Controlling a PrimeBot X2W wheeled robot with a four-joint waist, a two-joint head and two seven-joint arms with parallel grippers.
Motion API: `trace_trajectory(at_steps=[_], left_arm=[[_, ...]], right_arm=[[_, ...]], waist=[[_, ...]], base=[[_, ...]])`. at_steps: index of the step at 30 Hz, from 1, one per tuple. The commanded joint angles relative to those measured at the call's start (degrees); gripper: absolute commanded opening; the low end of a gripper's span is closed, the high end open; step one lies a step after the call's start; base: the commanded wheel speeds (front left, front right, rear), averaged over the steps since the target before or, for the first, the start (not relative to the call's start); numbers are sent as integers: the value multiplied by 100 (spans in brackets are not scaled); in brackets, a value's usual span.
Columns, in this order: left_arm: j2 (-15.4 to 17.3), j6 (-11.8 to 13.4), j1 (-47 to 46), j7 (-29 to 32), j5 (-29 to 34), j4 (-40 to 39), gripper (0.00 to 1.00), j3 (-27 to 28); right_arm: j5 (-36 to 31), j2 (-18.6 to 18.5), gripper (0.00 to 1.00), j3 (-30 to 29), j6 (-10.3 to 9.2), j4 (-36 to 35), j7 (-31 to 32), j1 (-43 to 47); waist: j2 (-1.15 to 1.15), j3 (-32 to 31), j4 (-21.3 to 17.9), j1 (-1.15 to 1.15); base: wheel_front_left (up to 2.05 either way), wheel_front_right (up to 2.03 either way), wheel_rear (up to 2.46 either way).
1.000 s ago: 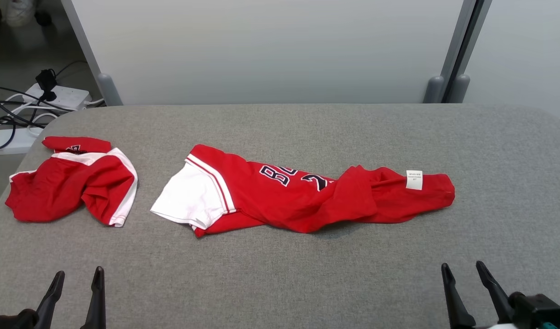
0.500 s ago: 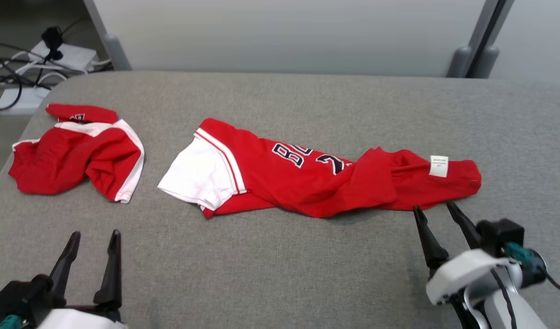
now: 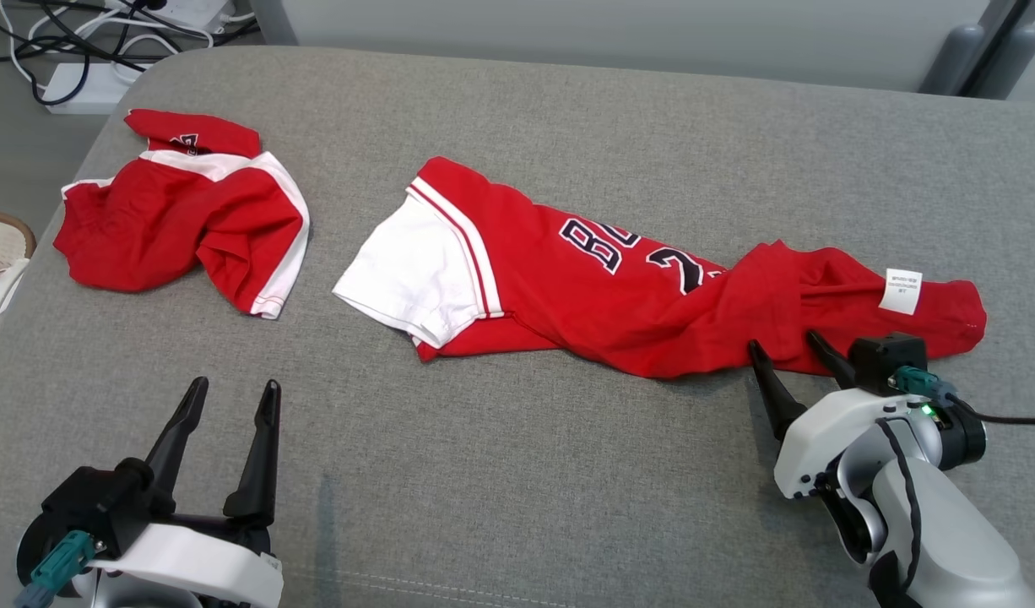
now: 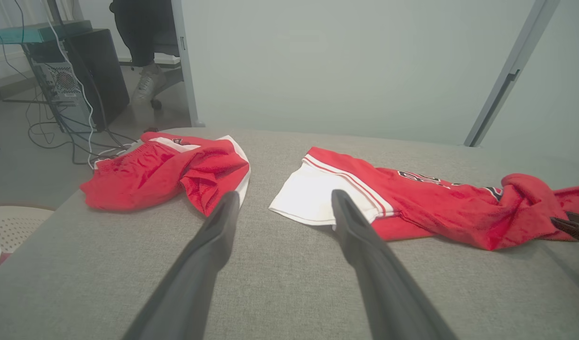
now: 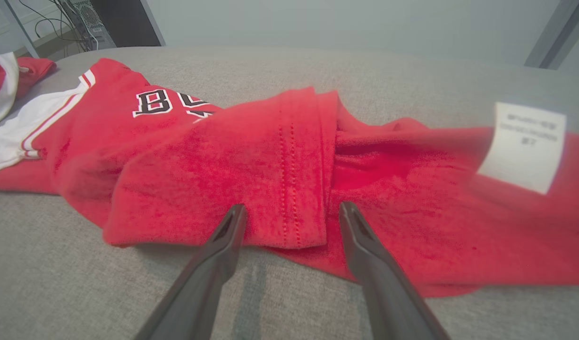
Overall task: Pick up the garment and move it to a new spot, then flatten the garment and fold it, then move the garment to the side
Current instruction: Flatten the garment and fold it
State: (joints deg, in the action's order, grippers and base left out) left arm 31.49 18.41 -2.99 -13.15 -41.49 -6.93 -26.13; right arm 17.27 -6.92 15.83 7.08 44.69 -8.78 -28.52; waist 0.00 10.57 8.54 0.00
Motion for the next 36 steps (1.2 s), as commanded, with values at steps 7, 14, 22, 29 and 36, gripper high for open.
trace_trajectory(at_steps=[7, 14, 22, 29, 36], left_arm=[[98, -96, -475, -84, 74, 59, 100, 225], [45, -128, -463, -113, 87, 160, 100, 232], [35, -112, -285, -134, 60, 197, 100, 277], [111, -65, -116, -142, 21, 133, 100, 376], [114, -95, -223, -102, 29, 130, 100, 333]], right_arm=[[300, 65, 0, 415, 41, 468, -7, -426], [626, -19, 0, 704, 41, 521, -73, -332], [1121, -337, 0, 764, 41, -368, 422, 741], [1609, -636, 0, 39, 41, -2410, 1841, 1932], [1815, -340, 0, -788, 41, -3730, 2864, 2116]], waist=[[0, 75, 7, 0], [0, 30, -124, 0], [0, -143, -307, 0], [0, -175, -515, 0], [0, -134, -564, 0]], base=[[0, 0, 0], [0, 0, 0], [0, 0, 0], [0, 0, 0], [0, 0, 0]])
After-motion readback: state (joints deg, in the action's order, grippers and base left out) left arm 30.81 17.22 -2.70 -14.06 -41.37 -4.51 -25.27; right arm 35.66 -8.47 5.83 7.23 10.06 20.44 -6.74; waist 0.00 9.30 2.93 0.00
